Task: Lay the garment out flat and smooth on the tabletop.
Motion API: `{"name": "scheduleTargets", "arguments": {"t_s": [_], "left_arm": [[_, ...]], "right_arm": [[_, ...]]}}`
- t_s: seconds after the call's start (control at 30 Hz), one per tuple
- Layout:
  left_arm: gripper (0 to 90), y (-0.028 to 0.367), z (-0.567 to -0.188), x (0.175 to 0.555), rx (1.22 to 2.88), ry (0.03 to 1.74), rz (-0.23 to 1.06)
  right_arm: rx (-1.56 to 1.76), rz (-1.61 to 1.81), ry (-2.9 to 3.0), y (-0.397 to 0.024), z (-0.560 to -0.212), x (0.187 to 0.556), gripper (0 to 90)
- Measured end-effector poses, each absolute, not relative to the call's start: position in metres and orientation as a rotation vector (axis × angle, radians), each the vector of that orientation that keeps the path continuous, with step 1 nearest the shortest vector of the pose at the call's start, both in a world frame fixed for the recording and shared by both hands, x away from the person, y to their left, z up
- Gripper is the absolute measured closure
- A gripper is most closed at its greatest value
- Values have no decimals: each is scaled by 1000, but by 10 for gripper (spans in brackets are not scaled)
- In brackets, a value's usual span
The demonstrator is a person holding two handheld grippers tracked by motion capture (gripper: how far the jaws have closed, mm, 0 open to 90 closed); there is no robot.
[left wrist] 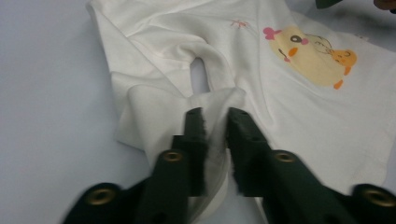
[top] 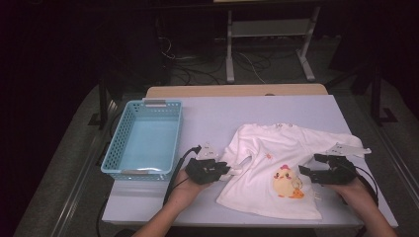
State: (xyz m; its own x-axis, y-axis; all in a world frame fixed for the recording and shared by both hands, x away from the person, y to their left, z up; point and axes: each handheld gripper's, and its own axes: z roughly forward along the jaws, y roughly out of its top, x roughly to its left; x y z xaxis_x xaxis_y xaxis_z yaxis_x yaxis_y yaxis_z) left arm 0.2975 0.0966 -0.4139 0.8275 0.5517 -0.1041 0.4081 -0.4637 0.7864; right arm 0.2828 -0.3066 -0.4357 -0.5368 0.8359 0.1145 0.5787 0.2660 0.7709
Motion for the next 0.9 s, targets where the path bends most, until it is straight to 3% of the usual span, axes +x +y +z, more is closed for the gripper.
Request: {"name": "scheduleTargets", "arguments": {"t_s": [0.1, 0.23, 0.9], "left_arm": [[505, 95, -407, 299, 2088, 703, 224], [433, 89, -399, 306, 2059, 713, 233], [489, 47, -404, 400, 2049, 763, 313]], "right_arm": [[1293, 1149, 2227, -306, -436, 283, 193], [1297, 1146, 2226, -307, -436, 283, 193], [1291, 1162, 2227, -307, -436, 283, 193]]}}
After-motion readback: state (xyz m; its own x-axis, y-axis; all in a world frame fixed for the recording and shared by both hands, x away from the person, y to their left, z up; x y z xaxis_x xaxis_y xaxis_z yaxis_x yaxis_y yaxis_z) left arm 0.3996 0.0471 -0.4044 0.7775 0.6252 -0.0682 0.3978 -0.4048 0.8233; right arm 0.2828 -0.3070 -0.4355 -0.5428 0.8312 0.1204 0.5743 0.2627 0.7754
